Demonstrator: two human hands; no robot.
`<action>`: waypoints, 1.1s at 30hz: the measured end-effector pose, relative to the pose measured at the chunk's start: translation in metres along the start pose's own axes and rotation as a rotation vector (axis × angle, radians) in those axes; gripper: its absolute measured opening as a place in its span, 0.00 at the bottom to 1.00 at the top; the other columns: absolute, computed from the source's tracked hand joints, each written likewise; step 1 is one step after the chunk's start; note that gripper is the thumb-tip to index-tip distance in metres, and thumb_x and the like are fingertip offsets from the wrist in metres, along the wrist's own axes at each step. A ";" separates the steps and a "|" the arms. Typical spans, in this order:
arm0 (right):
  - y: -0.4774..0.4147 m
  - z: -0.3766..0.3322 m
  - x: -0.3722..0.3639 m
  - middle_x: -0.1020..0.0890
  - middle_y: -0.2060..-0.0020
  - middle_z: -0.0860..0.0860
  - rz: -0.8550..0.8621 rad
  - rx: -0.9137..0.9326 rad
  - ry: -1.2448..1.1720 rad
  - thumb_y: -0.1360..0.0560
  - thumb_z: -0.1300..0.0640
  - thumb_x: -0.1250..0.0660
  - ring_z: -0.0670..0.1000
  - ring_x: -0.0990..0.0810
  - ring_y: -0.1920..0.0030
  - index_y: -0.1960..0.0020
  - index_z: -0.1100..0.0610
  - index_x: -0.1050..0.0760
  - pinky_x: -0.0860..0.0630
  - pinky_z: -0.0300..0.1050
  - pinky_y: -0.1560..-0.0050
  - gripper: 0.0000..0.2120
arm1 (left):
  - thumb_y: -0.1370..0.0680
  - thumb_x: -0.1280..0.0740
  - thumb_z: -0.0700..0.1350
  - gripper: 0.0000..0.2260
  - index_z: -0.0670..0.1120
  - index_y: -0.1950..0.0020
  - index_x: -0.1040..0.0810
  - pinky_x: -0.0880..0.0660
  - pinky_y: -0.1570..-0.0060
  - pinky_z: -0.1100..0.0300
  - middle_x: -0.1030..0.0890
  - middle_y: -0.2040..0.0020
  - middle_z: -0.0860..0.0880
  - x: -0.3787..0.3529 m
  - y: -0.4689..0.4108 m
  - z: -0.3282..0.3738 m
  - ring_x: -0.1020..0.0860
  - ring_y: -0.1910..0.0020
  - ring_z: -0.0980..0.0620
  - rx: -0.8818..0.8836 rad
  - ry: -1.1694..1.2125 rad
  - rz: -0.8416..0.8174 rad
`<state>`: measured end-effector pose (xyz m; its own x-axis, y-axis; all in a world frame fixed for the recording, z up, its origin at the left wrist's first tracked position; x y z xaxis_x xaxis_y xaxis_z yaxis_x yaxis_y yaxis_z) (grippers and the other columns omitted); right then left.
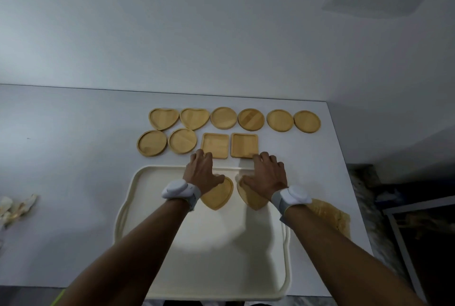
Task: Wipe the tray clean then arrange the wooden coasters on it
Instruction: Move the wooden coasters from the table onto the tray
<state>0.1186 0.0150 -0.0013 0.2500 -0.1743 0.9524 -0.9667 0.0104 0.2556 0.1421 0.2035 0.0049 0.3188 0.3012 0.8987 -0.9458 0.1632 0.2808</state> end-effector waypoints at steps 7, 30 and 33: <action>-0.048 -0.006 0.016 0.29 0.35 0.56 -0.058 0.051 0.078 0.29 0.46 0.32 0.61 0.30 0.37 0.37 0.56 0.32 0.32 0.56 0.41 0.25 | 0.31 0.27 0.49 0.29 0.39 0.35 0.32 0.27 0.40 0.47 0.32 0.34 0.41 0.020 -0.055 -0.006 0.34 0.33 0.41 -0.101 -0.110 -0.068; -0.107 -0.004 0.016 0.25 0.38 0.55 -0.127 0.198 0.243 0.35 0.47 0.26 0.58 0.27 0.38 0.37 0.57 0.32 0.34 0.55 0.39 0.32 | 0.34 0.23 0.48 0.42 0.42 0.25 0.39 0.31 0.36 0.49 0.32 0.32 0.42 0.015 -0.119 -0.017 0.31 0.33 0.41 -0.373 -0.311 -0.240; -0.101 -0.006 0.018 0.24 0.39 0.55 -0.094 0.205 0.231 0.35 0.42 0.27 0.58 0.26 0.39 0.38 0.57 0.32 0.34 0.55 0.39 0.32 | 0.34 0.23 0.48 0.42 0.42 0.25 0.39 0.30 0.34 0.50 0.31 0.32 0.42 0.022 -0.111 -0.020 0.31 0.33 0.41 -0.365 -0.307 -0.221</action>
<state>0.2214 0.0166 -0.0086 0.3214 0.0630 0.9449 -0.9239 -0.1982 0.3274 0.2559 0.2110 -0.0129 0.4232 -0.0577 0.9042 -0.7575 0.5251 0.3880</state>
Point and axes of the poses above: each hand's wrist, its own y-axis away from the middle knuckle, its own x-axis out of the back of the hand, z = x × y, the point moved 1 cm from there along -y, towards the middle knuckle
